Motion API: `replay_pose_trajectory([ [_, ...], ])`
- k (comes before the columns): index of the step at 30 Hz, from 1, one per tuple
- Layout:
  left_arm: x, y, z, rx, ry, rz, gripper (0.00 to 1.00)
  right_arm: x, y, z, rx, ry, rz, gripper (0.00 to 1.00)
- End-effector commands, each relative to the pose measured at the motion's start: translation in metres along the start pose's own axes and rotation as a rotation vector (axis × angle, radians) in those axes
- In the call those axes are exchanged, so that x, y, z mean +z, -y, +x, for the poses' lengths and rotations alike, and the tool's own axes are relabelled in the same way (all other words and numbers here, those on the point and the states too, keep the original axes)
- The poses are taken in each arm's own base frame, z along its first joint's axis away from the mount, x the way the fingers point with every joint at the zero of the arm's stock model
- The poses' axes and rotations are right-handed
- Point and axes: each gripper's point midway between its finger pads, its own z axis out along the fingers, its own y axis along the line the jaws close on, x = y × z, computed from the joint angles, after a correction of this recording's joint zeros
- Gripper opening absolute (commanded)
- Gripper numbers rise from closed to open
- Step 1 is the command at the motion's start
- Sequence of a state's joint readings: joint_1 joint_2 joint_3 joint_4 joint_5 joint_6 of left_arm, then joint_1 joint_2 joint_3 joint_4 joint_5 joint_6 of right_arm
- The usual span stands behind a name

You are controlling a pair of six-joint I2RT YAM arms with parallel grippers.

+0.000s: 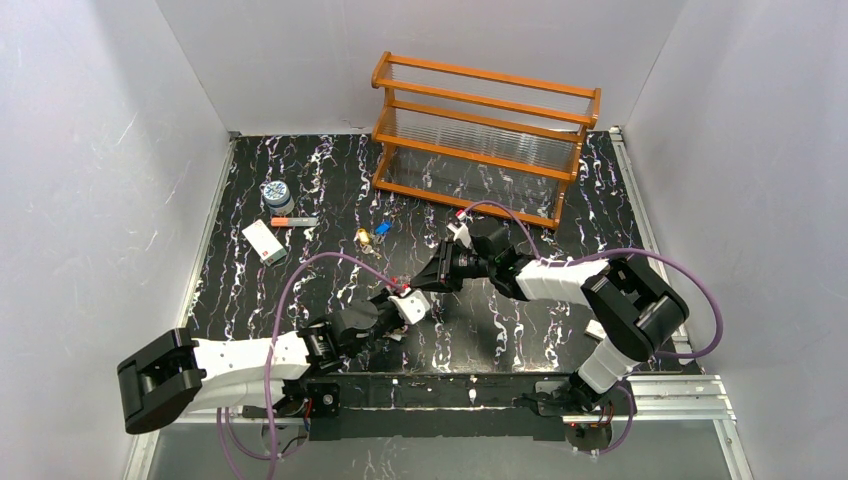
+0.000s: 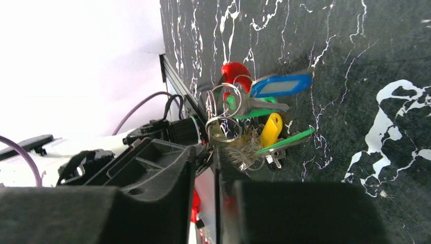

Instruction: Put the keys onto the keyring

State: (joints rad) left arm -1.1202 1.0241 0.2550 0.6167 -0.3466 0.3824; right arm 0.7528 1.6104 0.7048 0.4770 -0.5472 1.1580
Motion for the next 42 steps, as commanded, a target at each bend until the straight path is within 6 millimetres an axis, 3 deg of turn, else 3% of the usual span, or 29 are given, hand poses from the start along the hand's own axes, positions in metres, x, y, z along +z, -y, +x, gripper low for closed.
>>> replay_pose_trajectory([
  [1, 0.002, -0.001, -0.015, -0.011, 0.047, -0.007, 0.0, 0.001, -0.021, -0.008, -0.056, 0.012, -0.039, 0.15],
  [4, 0.002, 0.0, -0.016, -0.016, 0.05, -0.002, 0.0, 0.001, -0.018, -0.008, -0.084, 0.007, -0.014, 0.01],
  [12, 0.001, 0.001, -0.026, -0.095, 0.07, 0.004, 0.36, -0.005, -0.018, -0.014, -0.314, 0.017, 0.019, 0.01],
  [18, -0.006, -0.004, -0.053, -0.16, 0.127, 0.026, 0.5, -0.021, -0.005, -0.033, -0.654, 0.065, 0.155, 0.01],
  [25, -0.017, -0.016, -0.08, -0.178, 0.158, 0.031, 0.53, -0.052, -0.008, -0.05, -1.101, 0.141, 0.208, 0.01],
  [32, -0.029, -0.031, -0.091, -0.205, 0.215, -0.021, 0.53, -0.076, -0.055, -0.062, -1.515, 0.215, 0.148, 0.01],
  [35, -0.034, -0.035, -0.093, -0.211, 0.245, -0.037, 0.53, -0.075, -0.069, -0.058, -1.604, 0.202, 0.09, 0.01],
  [37, -0.036, -0.036, -0.091, -0.212, 0.253, -0.042, 0.54, -0.067, -0.063, -0.049, -1.624, 0.144, 0.052, 0.01],
  [42, -0.036, -0.031, -0.076, -0.222, 0.229, -0.041, 0.54, -0.04, -0.018, -0.001, -1.661, -0.106, -0.007, 0.01],
])
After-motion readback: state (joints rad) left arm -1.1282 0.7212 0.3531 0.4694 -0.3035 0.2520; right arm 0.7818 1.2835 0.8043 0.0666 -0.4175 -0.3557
